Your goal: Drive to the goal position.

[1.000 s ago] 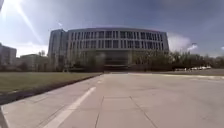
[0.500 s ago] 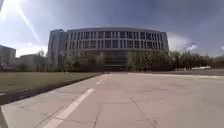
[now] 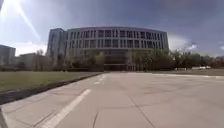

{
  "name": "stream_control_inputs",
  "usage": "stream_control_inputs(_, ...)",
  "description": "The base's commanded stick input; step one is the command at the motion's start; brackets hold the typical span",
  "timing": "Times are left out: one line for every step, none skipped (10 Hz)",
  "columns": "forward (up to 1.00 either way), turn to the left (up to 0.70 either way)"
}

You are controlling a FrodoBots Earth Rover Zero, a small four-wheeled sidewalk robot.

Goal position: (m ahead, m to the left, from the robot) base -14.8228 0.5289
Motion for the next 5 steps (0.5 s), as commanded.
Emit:
stream_control_inputs(0.70, 0.00)
stream_control_inputs(0.70, 0.00)
stream_control_inputs(0.70, -0.12)
stream_control_inputs(0.70, -0.27)
stream_control_inputs(0.70, -0.32)
